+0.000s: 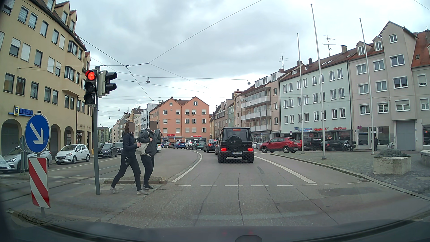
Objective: Follow the waypoints while adhering to traffic rules and regulations
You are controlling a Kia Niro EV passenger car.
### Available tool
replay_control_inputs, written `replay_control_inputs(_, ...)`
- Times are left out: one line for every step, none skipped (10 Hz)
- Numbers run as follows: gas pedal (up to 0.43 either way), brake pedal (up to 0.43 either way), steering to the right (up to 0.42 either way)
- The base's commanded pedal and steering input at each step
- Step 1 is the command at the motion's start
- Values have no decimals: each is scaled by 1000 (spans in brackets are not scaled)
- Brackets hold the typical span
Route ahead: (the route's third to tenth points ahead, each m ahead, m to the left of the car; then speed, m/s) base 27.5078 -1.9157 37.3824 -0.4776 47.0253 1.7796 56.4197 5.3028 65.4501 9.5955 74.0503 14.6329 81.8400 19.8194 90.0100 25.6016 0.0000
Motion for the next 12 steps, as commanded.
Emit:
replay_control_inputs(0, 207, 20)
replay_control_inputs(0, 213, 20)
replay_control_inputs(0, 207, 20)
replay_control_inputs(0, 207, 20)
replay_control_inputs(0, 207, 20)
replay_control_inputs(0, 207, 20)
replay_control_inputs(0, 207, 20)
replay_control_inputs(0, 207, 20)
replay_control_inputs(0, 207, 20)
replay_control_inputs(0, 207, 20)
replay_control_inputs(0, 207, 20)
replay_control_inputs(0, 207, 20)
